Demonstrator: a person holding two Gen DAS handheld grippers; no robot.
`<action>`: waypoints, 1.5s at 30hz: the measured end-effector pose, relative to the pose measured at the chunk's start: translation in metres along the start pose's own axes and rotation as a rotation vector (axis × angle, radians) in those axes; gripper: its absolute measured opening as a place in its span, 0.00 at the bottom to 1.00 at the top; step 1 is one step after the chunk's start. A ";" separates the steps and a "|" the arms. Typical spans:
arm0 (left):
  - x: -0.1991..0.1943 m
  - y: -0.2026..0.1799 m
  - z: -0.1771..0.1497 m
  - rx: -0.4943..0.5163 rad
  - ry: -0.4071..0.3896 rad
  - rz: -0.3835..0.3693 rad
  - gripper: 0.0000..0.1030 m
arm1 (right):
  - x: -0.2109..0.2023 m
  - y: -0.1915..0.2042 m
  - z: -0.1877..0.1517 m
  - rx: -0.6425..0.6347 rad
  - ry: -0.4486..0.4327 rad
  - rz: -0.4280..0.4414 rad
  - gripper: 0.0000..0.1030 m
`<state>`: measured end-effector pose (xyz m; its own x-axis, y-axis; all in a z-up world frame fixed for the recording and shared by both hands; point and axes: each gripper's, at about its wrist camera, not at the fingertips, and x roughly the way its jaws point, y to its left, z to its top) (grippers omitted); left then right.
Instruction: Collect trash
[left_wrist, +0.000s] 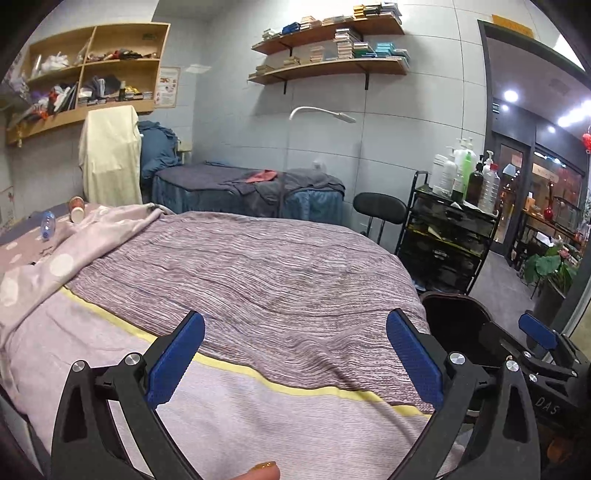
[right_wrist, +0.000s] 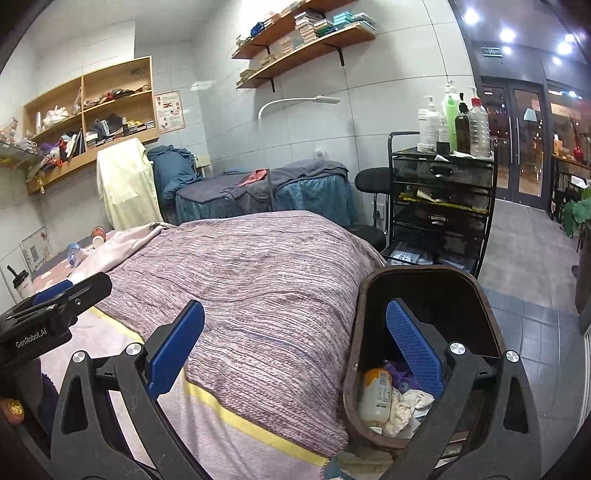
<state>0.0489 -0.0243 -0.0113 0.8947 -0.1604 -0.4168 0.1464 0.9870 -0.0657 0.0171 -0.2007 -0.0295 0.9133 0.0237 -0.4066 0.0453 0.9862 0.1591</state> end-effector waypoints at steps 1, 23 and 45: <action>-0.002 0.000 -0.001 0.008 -0.007 0.015 0.94 | -0.001 0.002 0.000 -0.004 -0.004 0.003 0.94; -0.010 0.000 -0.004 0.012 -0.027 0.057 0.94 | -0.015 0.007 -0.001 -0.016 -0.025 -0.026 0.94; -0.010 -0.002 -0.004 0.013 -0.027 0.060 0.94 | -0.015 0.006 -0.002 -0.011 -0.020 -0.027 0.94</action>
<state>0.0377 -0.0248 -0.0101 0.9130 -0.1011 -0.3952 0.0973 0.9948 -0.0297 0.0031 -0.1949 -0.0247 0.9197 -0.0066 -0.3926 0.0659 0.9883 0.1378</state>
